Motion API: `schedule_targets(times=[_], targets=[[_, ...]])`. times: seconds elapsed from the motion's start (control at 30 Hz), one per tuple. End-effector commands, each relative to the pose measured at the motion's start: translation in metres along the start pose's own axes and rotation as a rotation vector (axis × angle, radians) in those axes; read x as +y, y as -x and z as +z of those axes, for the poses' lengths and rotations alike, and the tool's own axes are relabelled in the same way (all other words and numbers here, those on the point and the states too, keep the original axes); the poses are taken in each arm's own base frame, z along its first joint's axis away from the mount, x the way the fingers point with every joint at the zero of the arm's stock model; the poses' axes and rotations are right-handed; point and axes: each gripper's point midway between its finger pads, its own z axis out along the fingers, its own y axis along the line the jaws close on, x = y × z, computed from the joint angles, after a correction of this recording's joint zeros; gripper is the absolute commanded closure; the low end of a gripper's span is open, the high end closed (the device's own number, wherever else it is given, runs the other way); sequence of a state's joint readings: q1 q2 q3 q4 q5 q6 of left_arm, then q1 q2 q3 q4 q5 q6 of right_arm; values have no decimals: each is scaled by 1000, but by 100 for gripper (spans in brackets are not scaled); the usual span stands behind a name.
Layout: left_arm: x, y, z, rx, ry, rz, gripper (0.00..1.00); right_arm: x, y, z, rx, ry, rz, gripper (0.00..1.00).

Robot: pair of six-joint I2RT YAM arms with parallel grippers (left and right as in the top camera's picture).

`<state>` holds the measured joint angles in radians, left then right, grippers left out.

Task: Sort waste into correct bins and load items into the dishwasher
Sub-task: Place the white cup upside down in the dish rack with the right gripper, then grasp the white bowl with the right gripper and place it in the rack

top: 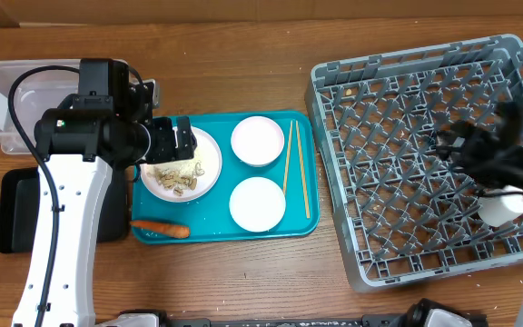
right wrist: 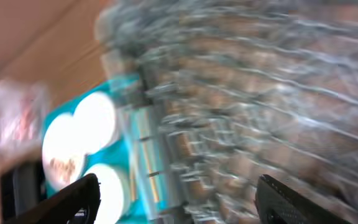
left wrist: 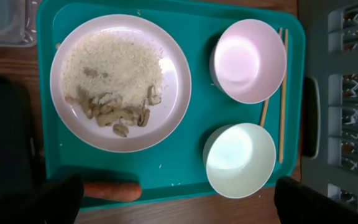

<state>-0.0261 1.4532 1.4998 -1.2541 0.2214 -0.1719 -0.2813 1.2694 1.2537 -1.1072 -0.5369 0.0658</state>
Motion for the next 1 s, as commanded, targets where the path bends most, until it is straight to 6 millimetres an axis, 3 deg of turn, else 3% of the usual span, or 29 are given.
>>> schedule_targets(times=[0.0, 0.13, 0.27, 0.37, 0.7, 0.83, 0.97], targets=[[11, 1, -5, -11, 69, 15, 0, 69, -20, 11, 61, 142, -212, 18], [20, 0, -6, -8, 123, -12, 0, 117, -58, 48, 170, 139, -393, 18], [20, 0, -6, -9, 122, -20, 0, 140, -91, 85, 256, 92, -478, 18], [20, 0, -6, -9, 122, -19, 0, 146, -114, 114, 325, 47, -492, 21], [20, 0, -6, -8, 122, -19, 0, 114, -181, 197, 566, -143, -471, 39], [20, 0, -6, -8, 122, -19, 0, 105, -194, 212, 610, -173, -459, 59], [20, 0, -6, -8, 122, -19, 0, 108, -193, 216, 599, -165, -461, 72]])
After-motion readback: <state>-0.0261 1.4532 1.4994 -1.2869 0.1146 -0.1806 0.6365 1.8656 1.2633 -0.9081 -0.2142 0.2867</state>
